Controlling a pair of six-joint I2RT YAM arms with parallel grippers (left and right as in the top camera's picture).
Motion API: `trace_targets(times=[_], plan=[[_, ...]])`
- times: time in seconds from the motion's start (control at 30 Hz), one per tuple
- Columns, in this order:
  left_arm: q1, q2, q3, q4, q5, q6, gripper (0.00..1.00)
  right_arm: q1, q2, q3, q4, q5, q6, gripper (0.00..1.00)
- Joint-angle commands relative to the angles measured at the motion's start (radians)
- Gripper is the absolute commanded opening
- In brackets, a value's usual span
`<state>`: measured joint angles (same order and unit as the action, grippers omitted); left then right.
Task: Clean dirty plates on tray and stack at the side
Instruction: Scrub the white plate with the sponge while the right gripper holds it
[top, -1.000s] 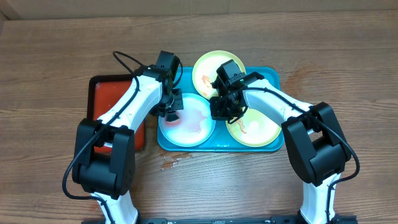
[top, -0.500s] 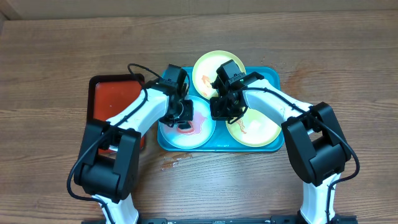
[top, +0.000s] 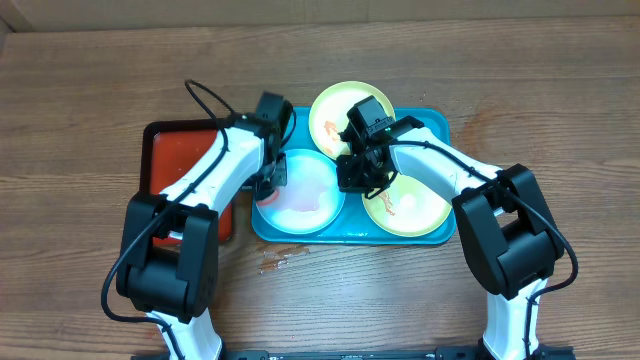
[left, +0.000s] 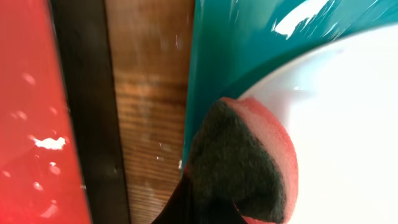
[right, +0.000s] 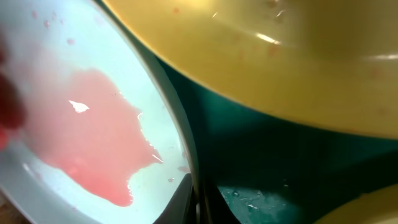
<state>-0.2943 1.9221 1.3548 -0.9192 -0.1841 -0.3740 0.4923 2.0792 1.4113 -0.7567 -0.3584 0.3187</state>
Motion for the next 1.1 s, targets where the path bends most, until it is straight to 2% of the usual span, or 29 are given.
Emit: trace_targets(times=[0.0,0.1,0.3,0.4,0.53,0.6,0.9,1.07], plan=[[0.016,0.008,0.05,0.024,0.174,0.021,0.04,-0.009,0.008,0.002,0.007,0.037,0.004,0.04],[0.001,0.011,-0.008,0.132,0.446,0.06,0.04,-0.009,0.008,0.004,0.027,0.044,0.004,0.04],[-0.034,0.038,-0.099,0.262,0.427,0.061,0.04,-0.009,0.008,0.013,0.037,0.056,0.004,0.04],[-0.035,0.047,-0.124,0.299,0.318,0.06,0.04,-0.009,0.008,0.029,0.027,0.094,0.004,0.04],[-0.023,0.047,-0.116,0.263,0.056,0.021,0.04,-0.009,0.008,0.066,-0.02,0.161,0.002,0.04],[-0.011,0.045,-0.092,0.215,-0.012,-0.009,0.04,-0.009,0.008,0.089,-0.05,0.196,-0.002,0.04],[0.056,0.021,0.137,-0.014,-0.019,-0.016,0.04,-0.006,0.008,0.153,-0.098,0.246,-0.021,0.04],[0.088,-0.08,0.277,-0.089,0.028,-0.015,0.04,0.021,0.008,0.208,-0.134,0.296,-0.066,0.04]])
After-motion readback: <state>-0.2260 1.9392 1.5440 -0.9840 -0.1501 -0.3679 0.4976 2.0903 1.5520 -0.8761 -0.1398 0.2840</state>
